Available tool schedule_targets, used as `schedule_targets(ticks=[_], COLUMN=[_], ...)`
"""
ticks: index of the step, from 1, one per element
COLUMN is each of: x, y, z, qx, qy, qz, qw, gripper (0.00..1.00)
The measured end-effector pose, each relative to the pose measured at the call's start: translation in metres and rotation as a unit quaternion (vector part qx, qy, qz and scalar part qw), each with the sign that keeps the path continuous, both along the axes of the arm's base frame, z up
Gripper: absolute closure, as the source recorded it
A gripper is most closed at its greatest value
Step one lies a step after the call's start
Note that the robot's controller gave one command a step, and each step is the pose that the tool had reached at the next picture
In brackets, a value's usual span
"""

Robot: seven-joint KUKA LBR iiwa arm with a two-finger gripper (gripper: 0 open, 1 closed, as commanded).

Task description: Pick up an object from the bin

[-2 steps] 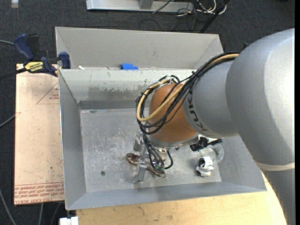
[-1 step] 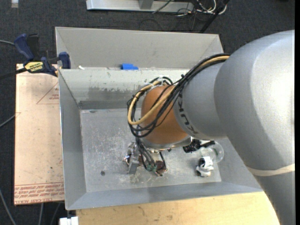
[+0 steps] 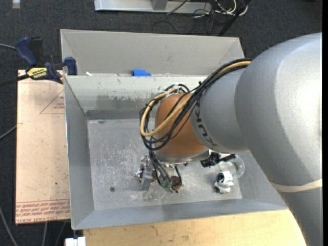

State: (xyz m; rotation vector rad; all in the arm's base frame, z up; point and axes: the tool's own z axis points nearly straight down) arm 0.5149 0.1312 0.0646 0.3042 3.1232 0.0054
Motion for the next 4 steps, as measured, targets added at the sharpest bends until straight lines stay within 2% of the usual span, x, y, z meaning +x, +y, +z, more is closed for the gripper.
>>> schedule_targets(ticks=[1, 2, 4], x=[-0.002, -0.004, -0.002], y=[-0.001, -0.001, -0.001], z=[0.005, 0.027, 0.073], qx=[-0.001, -0.002, -0.001], qy=[0.0038, 0.0069, 0.0022], qz=[0.0, 0.0, 0.0], qw=[1.0, 1.0, 1.0], gripper=[1.0, 1.0, 1.0])
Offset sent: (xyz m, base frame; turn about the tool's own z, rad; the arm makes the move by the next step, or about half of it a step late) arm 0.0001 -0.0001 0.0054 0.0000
